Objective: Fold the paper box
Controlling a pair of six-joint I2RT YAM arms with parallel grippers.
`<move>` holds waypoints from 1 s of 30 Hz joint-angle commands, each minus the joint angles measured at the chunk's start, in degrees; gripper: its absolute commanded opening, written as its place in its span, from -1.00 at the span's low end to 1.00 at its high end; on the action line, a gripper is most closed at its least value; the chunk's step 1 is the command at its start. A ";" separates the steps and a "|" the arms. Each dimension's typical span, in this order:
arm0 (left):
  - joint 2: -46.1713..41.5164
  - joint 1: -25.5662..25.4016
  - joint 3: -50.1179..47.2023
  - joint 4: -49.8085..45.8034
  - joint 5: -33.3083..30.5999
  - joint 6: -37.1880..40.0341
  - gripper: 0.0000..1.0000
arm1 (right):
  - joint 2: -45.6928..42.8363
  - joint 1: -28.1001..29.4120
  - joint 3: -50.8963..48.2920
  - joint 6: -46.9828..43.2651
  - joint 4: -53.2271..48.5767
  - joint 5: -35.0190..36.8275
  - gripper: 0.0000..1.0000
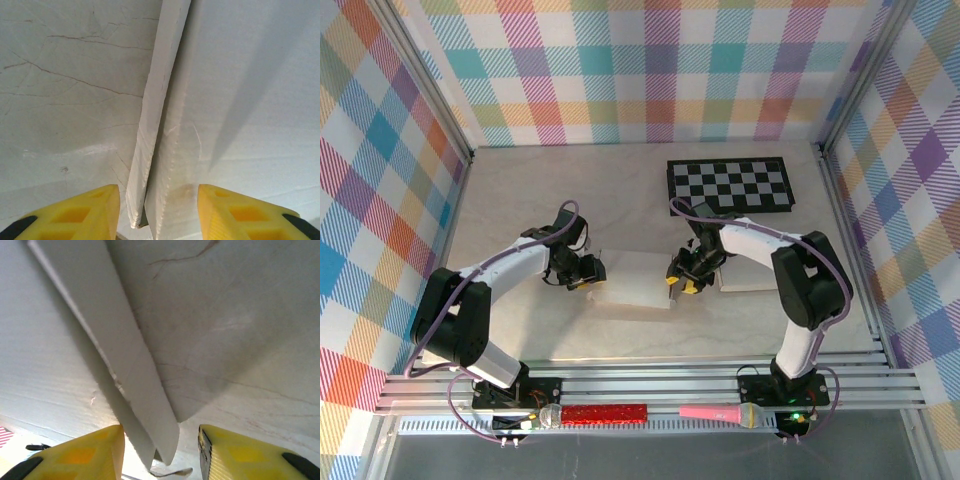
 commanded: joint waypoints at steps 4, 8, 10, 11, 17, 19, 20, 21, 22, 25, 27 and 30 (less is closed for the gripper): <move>0.17 -0.90 -0.24 -0.83 -0.42 1.87 -0.14 | 2.12 0.35 0.57 -1.47 -0.92 1.13 -0.20; 0.53 -0.89 -1.16 0.09 -0.66 2.53 -0.20 | 1.52 0.38 0.48 -1.49 -0.67 1.37 -0.24; 0.68 -0.90 -1.66 0.99 -0.64 2.65 -0.24 | 0.60 0.34 0.65 -1.92 -0.50 1.08 -0.25; 0.82 -0.90 -1.80 1.52 -0.44 2.62 -0.28 | 0.11 0.31 0.74 -2.13 -0.19 0.77 -0.25; 1.55 -0.99 -2.56 4.33 0.76 2.32 -0.37 | -1.00 0.30 1.02 -4.36 0.19 -0.13 -0.21; 1.75 -1.07 -2.43 4.56 0.99 2.27 -0.36 | 0.08 0.33 0.95 -4.57 0.58 -0.65 -0.20; 1.82 -1.08 -2.39 4.60 1.15 2.35 -0.36 | 0.35 0.39 0.90 -4.41 1.19 -1.01 -0.20; 1.84 -1.08 -2.34 4.60 1.17 2.38 -0.36 | 0.55 0.34 0.77 -4.24 1.74 -1.40 -0.21; 1.86 -1.07 -2.34 4.67 1.33 2.36 -0.37 | 0.83 0.30 0.88 -4.13 1.97 -1.48 -0.21; 2.01 -1.17 -2.65 5.10 1.48 2.30 -0.38 | 2.18 0.35 1.43 -4.28 2.13 -1.39 -0.24; 2.32 -1.21 -2.79 5.38 1.83 2.20 -0.43 | 2.79 0.34 1.54 -4.39 2.24 -1.39 -0.30; 2.41 -1.43 -3.14 5.88 2.17 2.05 -0.48 | 3.19 0.31 1.16 -4.41 2.71 -1.57 -0.38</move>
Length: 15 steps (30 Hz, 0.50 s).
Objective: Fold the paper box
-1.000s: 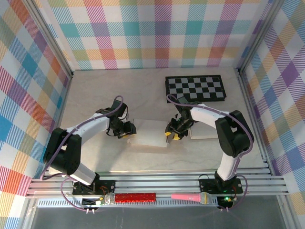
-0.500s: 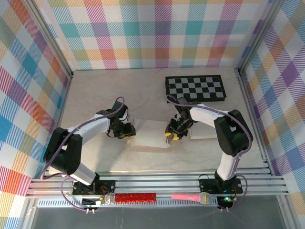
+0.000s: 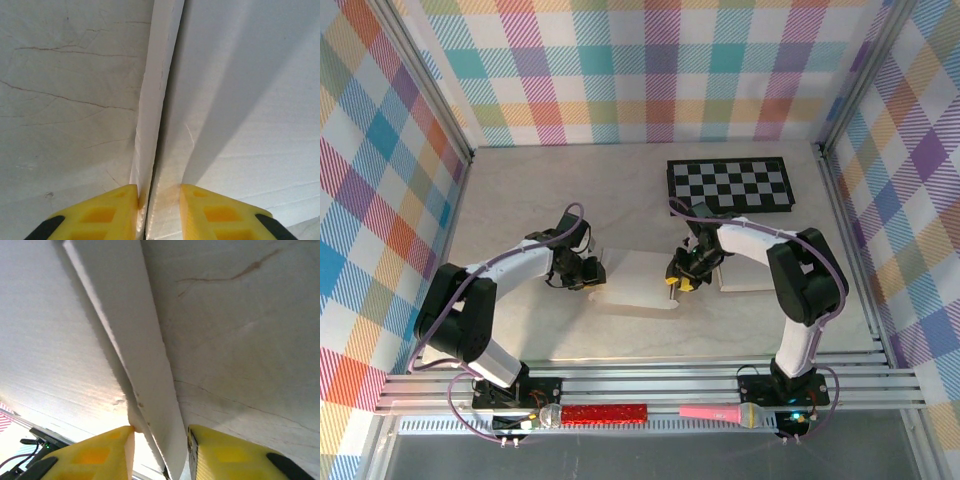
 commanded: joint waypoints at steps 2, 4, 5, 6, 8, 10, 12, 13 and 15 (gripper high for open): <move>0.64 -0.87 -1.55 1.76 1.70 -0.11 -0.49 | 1.77 0.36 0.27 -1.07 1.09 -0.31 -0.40; 0.51 -0.93 -2.01 3.02 2.48 -0.35 -0.50 | 2.29 0.37 0.36 -0.98 1.52 -0.66 -0.46; 0.55 -0.97 -2.24 3.54 2.83 -0.46 -0.50 | 2.47 0.42 0.45 -0.90 1.66 -0.94 -0.48; 0.63 -1.06 -2.45 4.16 3.25 -0.57 -0.51 | 2.61 0.35 0.53 -0.81 1.83 -1.19 -0.50; 0.72 -1.33 -2.64 5.15 4.20 -0.61 -0.52 | 2.76 0.43 0.87 -0.56 2.08 -1.62 -0.55; 0.90 -2.03 -2.38 5.52 4.95 -0.65 -0.52 | 2.84 0.43 0.99 -0.22 2.57 -2.34 -0.57; 1.06 -3.12 -2.21 5.70 5.11 -0.87 -0.52 | 3.22 0.43 1.19 0.22 3.12 -3.48 -0.60; 1.16 -3.66 -2.27 6.02 5.26 -1.17 -0.52 | 3.52 0.43 1.23 0.61 3.53 -4.29 -0.62; 1.09 -4.32 -2.91 6.97 5.60 -2.12 -0.52 | 3.87 0.39 1.16 1.51 4.65 -5.90 -0.68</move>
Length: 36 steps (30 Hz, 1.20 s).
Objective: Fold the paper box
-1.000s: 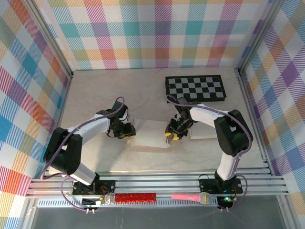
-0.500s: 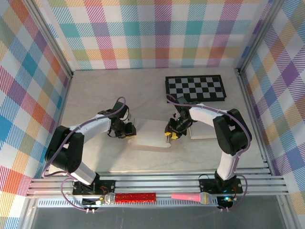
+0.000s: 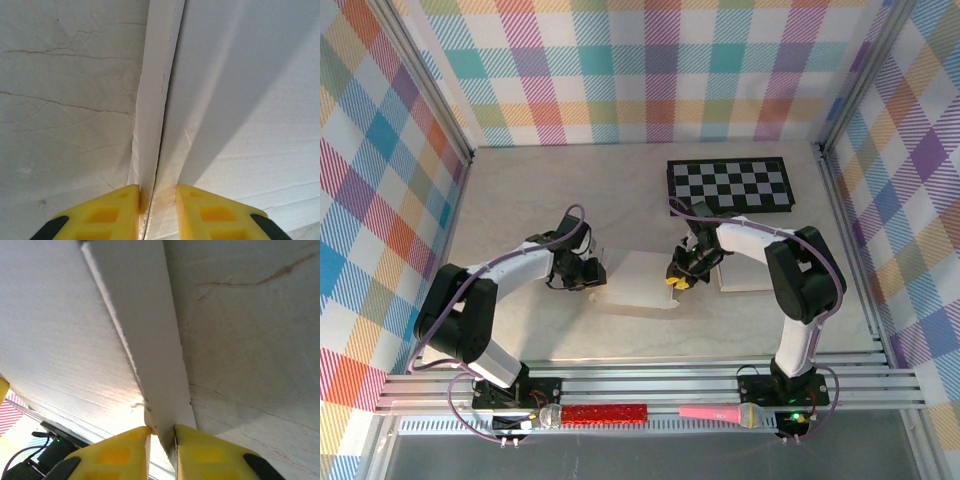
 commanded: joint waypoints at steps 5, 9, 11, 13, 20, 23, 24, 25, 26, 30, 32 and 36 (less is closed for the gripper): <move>0.39 -4.97 -4.04 8.37 7.13 -5.79 -0.61 | 2.13 0.89 -0.40 3.13 4.95 -5.05 -0.69; -1.23 -6.53 -4.67 6.64 4.75 -6.51 -0.68 | 0.05 0.54 -0.90 1.50 2.04 -3.02 -0.67; -2.52 -6.55 -5.71 6.12 3.54 -6.66 -0.71 | -0.75 -0.09 -1.27 0.17 0.79 -2.26 -0.61; -3.21 -6.56 -6.23 5.29 2.78 -6.05 -0.73 | -1.13 -1.15 -1.76 -0.84 0.27 -2.10 -0.50; -4.17 -6.56 -7.30 3.67 0.72 -4.47 -0.85 | -2.74 -5.15 -0.48 -7.98 -1.43 -3.88 0.16; -5.31 -6.49 -7.74 4.22 -0.22 -4.98 -0.95 | -1.96 -5.41 1.56 -11.62 -3.67 -3.98 0.34; -5.51 -6.47 -7.95 4.82 -0.08 -5.16 -0.96 | -1.70 -5.44 1.82 -12.45 -3.91 -4.15 0.37; -5.60 -6.38 -8.37 5.92 0.63 -5.45 -0.97 | -1.35 -5.48 2.09 -13.17 -4.21 -4.18 0.40; -5.52 -6.30 -8.78 6.90 1.33 -5.70 -0.99 | -0.94 -5.59 2.32 -13.71 -4.40 -4.14 0.42; -4.90 -5.79 -9.70 8.62 2.70 -6.59 -1.00 | -0.02 -6.52 2.37 -15.33 -4.89 -3.70 0.45; -5.07 -5.10 -10.58 9.86 3.47 -7.21 -1.00 | 0.39 -7.00 2.39 -16.29 -5.14 -3.94 0.46; -5.39 -2.79 -12.14 10.42 5.69 -7.43 -1.00 | 0.88 -7.29 2.58 -18.20 -5.84 -4.28 0.47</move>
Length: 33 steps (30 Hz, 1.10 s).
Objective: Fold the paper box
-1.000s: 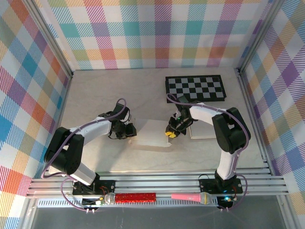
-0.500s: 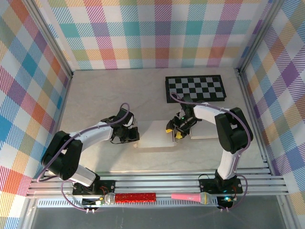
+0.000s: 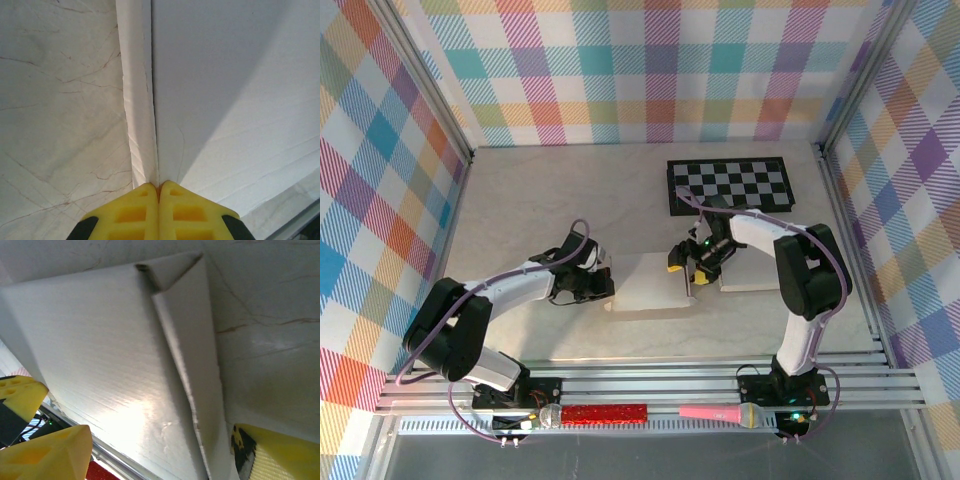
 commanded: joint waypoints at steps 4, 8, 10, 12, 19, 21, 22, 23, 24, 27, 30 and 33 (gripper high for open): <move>-0.07 5.08 -4.42 2.63 5.84 -0.83 -1.00 | 0.62 -0.44 1.14 -5.02 -2.24 -3.05 0.51; -0.42 8.18 -5.16 4.36 9.68 -0.66 -1.00 | 0.92 -0.47 1.08 -6.89 -2.09 -5.86 0.55; -0.35 9.42 -5.31 4.55 11.10 -0.40 -1.00 | 1.23 -0.44 1.20 -7.31 -1.23 -8.55 0.56; -0.08 10.32 -5.33 4.83 12.40 -0.25 -1.00 | 1.49 -0.47 1.31 -7.17 -0.13 -10.51 0.56; 1.15 11.43 -5.16 6.27 14.71 -0.87 -1.00 | 2.07 0.66 0.59 -1.50 7.29 -18.01 0.51; 1.43 11.48 -5.11 6.68 14.89 -1.09 -1.00 | 2.28 1.37 0.64 -1.11 7.69 -17.53 0.50; 1.55 11.57 -5.07 6.61 14.76 -1.10 -1.00 | 2.24 1.57 0.71 -1.18 7.13 -16.35 0.49; 1.80 11.69 -5.00 6.30 14.67 -1.00 -1.00 | 1.92 1.56 0.63 -1.38 6.58 -15.10 0.48; 2.03 11.91 -4.98 5.79 14.51 -0.75 -1.00 | 1.10 1.48 0.30 -1.56 6.16 -13.19 0.48; 1.68 12.57 -5.23 4.37 13.71 -0.16 -1.00 | -1.93 0.94 -0.48 -2.18 4.39 -7.87 0.50; 0.17 13.24 -5.44 3.37 13.43 0.47 -1.00 | -4.35 -0.46 -1.05 -2.93 3.40 -5.78 0.52; -0.88 13.42 -4.92 2.66 14.23 1.32 -1.00 | -3.82 -1.46 -0.40 -3.95 2.39 -5.90 0.54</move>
